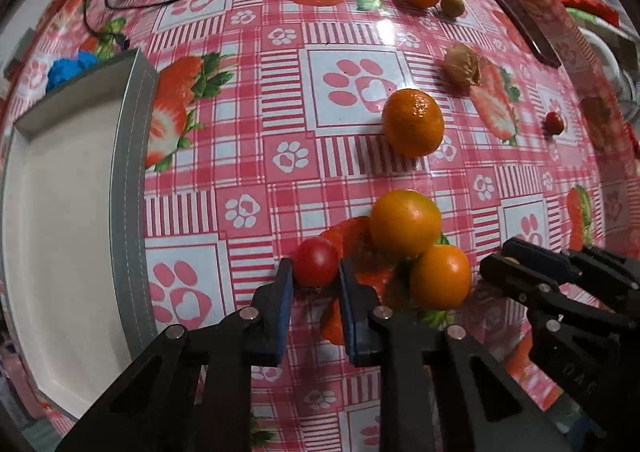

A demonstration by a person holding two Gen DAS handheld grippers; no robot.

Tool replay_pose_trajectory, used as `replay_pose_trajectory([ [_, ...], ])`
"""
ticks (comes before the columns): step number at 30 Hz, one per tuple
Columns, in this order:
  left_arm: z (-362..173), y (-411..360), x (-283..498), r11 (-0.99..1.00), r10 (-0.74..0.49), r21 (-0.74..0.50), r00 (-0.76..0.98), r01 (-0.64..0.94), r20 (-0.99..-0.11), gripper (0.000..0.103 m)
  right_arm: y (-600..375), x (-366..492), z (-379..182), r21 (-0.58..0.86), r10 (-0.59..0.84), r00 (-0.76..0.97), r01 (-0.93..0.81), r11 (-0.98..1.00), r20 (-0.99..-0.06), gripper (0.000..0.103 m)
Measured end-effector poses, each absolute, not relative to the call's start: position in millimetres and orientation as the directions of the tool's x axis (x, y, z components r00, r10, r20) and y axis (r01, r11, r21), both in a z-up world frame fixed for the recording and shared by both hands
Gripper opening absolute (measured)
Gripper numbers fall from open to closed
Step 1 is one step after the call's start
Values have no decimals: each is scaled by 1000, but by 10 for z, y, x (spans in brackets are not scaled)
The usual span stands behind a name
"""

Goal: Organize fruits
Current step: 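Close the right tool on the brown kiwi while the left tool grasps the red cherry tomato, then carry the kiwi and the cherry tomato over the white tray with both tools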

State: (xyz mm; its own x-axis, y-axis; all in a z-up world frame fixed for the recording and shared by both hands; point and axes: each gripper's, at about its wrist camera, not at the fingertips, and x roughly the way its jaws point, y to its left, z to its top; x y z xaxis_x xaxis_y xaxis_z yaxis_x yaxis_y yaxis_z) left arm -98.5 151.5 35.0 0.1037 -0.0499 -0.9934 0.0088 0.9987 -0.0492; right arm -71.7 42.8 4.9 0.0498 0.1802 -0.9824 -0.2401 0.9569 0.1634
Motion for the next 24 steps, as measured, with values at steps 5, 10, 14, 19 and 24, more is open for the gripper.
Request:
replay_pose_trajectory([
  [5, 415, 1594, -1052, 995, -93, -96, 107, -20, -990, 23, 287, -762, 74, 209, 224, 55, -200, 957, -973, 26],
  [10, 565, 1672, -1153, 994, -108, -111, 129, -17, -986, 23, 183, -782, 140, 237, 249, 56, -167, 957, -967, 26],
  [14, 636, 1763, -1205, 993, -114, -118, 137, -22, -984, 23, 196, -773, 166, 239, 251, 61, -160, 958, -966, 26],
  [19, 672, 1761, -1264, 993, -111, -114, 133, -19, -985, 23, 182, -783, 111, 222, 233, 48, -167, 961, -971, 26],
  [24, 648, 1772, -1299, 993, -114, -118, 125, -19, -986, 23, 237, -844, 45, 186, 196, 35, -183, 965, -980, 33],
])
